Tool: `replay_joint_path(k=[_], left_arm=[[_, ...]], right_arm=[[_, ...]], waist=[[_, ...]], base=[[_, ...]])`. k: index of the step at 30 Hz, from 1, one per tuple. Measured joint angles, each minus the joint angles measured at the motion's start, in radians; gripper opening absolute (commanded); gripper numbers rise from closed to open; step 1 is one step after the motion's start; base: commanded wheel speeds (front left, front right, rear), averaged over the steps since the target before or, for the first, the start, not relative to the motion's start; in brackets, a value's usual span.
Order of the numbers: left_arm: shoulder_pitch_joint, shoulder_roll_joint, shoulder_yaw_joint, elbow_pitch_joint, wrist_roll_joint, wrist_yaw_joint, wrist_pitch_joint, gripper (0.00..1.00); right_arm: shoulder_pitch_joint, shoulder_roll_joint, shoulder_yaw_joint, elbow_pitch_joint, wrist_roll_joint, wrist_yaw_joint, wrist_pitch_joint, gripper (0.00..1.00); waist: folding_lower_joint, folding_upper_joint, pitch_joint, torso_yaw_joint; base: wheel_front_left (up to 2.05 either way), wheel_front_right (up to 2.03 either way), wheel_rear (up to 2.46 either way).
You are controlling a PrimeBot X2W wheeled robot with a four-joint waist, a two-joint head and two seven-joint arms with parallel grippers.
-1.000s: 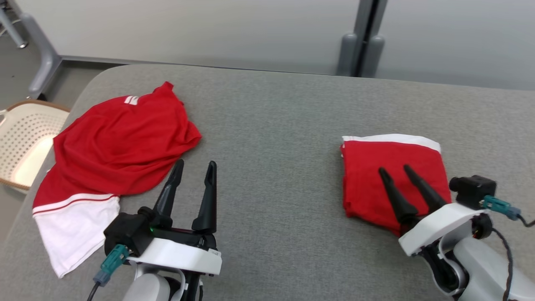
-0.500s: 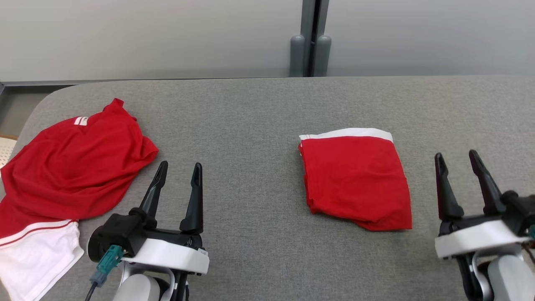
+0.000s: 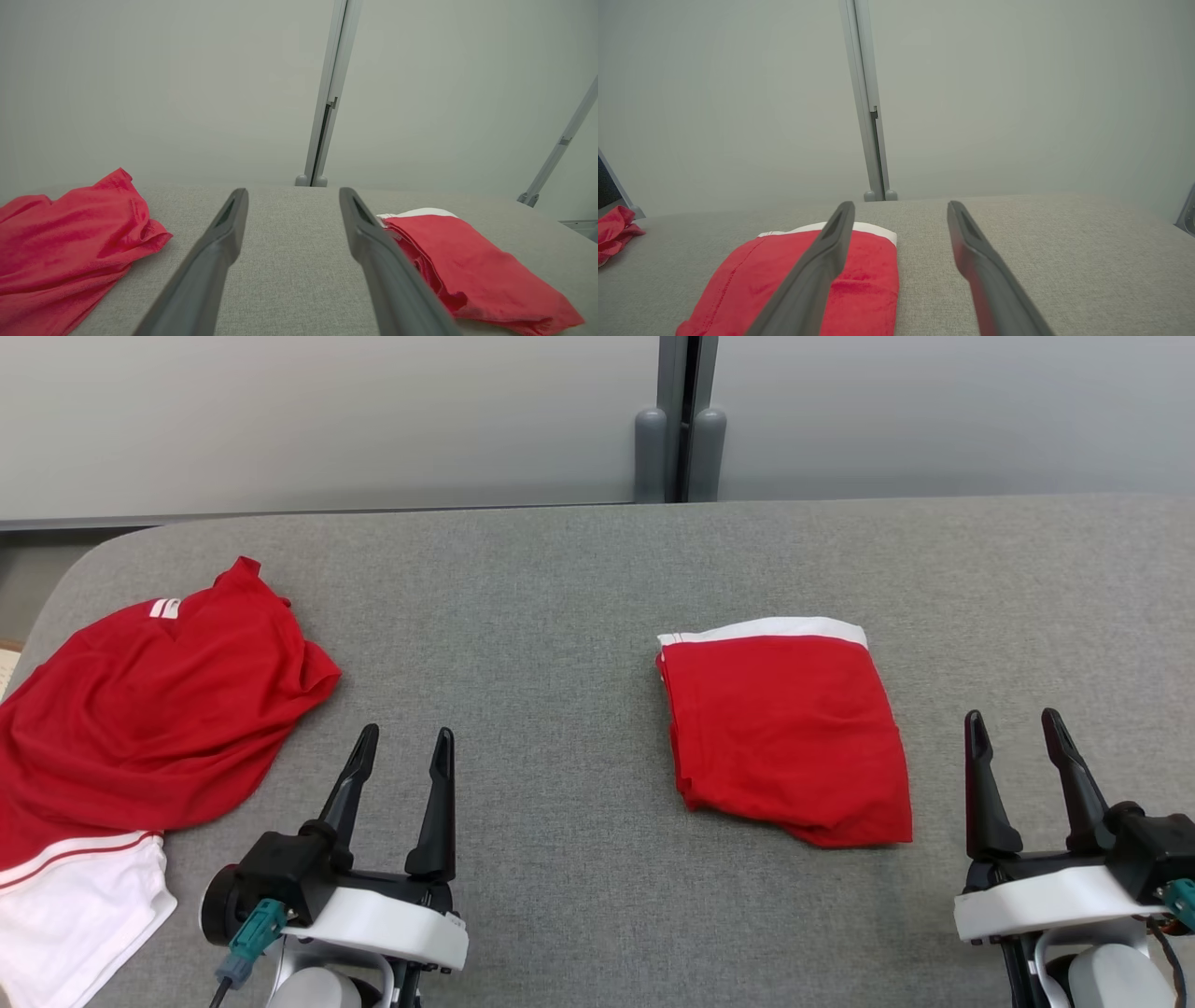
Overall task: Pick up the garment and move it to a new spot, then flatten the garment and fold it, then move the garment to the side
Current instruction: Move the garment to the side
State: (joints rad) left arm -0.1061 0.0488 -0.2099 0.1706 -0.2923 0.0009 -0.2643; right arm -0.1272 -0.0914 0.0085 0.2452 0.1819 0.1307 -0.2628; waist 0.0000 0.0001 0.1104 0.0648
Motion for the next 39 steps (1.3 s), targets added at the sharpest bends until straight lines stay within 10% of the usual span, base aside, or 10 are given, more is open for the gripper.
replay_joint_path(k=[27,30,39], left_arm=[[-0.074,0.000,-0.064,0.023,-0.014,-0.027,0.000,1.00],[-0.079,0.000,-0.068,0.024,-0.012,-0.027,0.000,1.00],[-0.084,0.000,-0.063,0.021,0.004,-0.035,0.000,1.00]], right_arm=[[-0.257,0.012,-0.004,0.429,0.145,0.000,0.095,1.00],[-0.281,0.001,0.011,0.464,0.136,0.000,0.080,0.00],[-0.326,-0.046,0.081,0.511,-0.016,0.000,0.016,0.00]], waist=[[0.0000,0.0000,0.157,0.107],[0.0000,0.0000,0.160,0.108],[0.0000,0.0000,0.157,0.067]], base=[[0.00,0.00,0.00],[0.00,0.00,0.00],[0.00,0.00,0.00]])
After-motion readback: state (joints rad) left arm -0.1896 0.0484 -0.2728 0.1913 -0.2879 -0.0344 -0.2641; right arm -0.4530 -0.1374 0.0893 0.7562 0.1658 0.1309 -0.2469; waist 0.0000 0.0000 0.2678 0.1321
